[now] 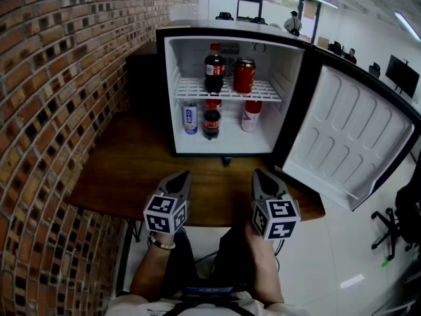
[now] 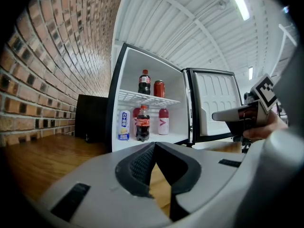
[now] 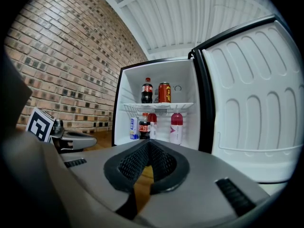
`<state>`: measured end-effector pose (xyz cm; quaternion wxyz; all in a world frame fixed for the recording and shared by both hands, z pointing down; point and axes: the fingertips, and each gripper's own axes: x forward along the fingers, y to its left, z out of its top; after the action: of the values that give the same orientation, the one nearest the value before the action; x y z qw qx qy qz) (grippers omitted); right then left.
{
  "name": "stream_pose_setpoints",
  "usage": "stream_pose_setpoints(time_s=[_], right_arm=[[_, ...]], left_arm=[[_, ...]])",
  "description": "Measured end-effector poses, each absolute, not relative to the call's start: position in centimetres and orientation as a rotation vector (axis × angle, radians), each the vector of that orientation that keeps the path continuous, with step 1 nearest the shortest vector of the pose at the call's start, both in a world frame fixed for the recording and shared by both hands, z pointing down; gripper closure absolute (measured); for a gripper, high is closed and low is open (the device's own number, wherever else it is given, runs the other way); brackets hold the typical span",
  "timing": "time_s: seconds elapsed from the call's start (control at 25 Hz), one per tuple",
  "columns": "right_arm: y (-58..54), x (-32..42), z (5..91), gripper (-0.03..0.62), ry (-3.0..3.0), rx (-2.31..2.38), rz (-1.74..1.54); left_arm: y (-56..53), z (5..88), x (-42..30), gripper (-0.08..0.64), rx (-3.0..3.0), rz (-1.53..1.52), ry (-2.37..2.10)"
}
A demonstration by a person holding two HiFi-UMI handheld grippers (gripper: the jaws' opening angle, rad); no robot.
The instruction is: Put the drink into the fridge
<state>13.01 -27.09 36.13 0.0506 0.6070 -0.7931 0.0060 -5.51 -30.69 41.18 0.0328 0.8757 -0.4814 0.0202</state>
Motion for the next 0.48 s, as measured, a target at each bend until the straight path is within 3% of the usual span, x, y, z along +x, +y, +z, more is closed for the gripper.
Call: stream_pose_setpoints(time_s=[0.48], right_arm=[[-27.09,13.16,36.3,0.574,-2.411,1.851,0.02]], left_arm=[[-30.81,40.26,-5.22,0.56,2.708,0.053,-1.478]])
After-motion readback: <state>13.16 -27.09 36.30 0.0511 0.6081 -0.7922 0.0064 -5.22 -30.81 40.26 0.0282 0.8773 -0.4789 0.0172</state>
